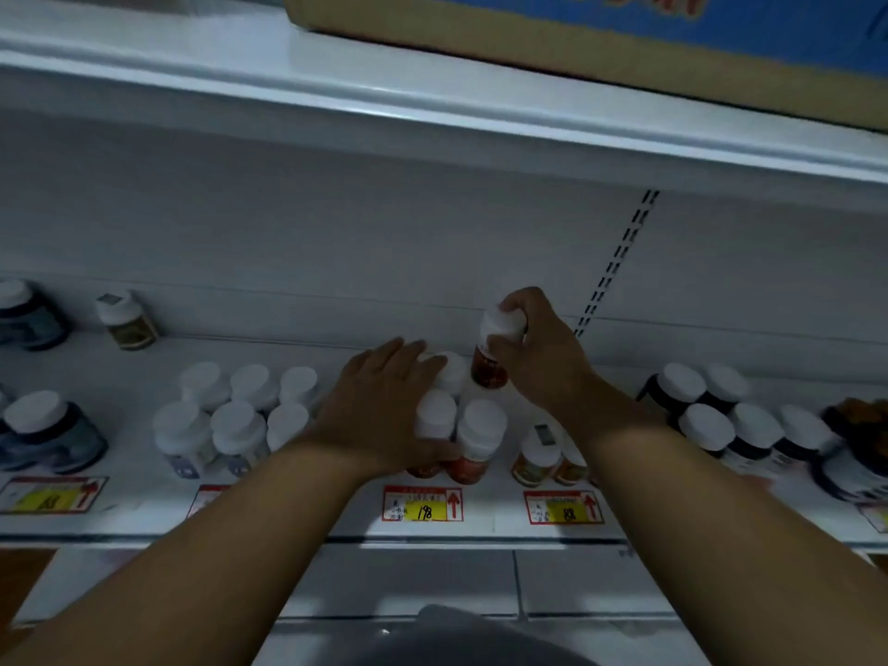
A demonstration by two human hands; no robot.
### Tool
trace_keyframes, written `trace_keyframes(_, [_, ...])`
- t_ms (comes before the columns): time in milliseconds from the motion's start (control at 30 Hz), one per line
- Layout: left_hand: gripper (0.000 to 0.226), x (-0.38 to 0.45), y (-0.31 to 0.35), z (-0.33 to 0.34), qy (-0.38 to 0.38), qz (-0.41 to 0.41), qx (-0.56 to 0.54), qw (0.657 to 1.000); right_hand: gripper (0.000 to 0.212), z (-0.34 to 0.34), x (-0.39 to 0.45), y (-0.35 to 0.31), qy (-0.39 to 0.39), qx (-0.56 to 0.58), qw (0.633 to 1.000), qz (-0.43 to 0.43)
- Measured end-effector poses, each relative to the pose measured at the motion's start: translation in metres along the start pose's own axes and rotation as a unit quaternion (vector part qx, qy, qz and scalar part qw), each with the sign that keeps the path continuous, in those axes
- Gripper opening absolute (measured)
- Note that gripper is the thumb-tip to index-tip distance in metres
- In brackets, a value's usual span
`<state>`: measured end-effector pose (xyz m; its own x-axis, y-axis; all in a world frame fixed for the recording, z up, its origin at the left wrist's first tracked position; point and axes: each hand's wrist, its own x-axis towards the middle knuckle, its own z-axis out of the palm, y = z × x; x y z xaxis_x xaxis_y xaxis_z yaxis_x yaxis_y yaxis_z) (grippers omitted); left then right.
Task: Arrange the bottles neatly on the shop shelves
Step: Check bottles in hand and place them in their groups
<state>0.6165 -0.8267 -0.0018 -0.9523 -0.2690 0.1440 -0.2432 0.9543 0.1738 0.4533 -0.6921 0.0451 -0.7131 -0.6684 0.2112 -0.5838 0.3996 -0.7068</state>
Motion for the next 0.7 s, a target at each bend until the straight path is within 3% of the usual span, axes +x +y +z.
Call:
trace_keyframes(167, [0.107, 0.004, 0.008, 0.003, 0.002, -0.031, -0.005, 0.999, 0.04, 0.02, 0.008, 0.02, -0.132, -0.018, 0.991, 0.006])
trace_keyframes(300, [0.108, 0.006, 0.015, 0.005, -0.004, -0.06, 0.023, 0.998, 0.036, 0.031, 0.009, 0.024, -0.182, -0.008, 0.983, 0.024])
trace_keyframes(700, [0.104, 0.005, 0.004, 0.002, 0.003, -0.032, 0.008, 0.999, 0.032, 0.058, -0.01, 0.012, -0.125, -0.048, 0.991, 0.016])
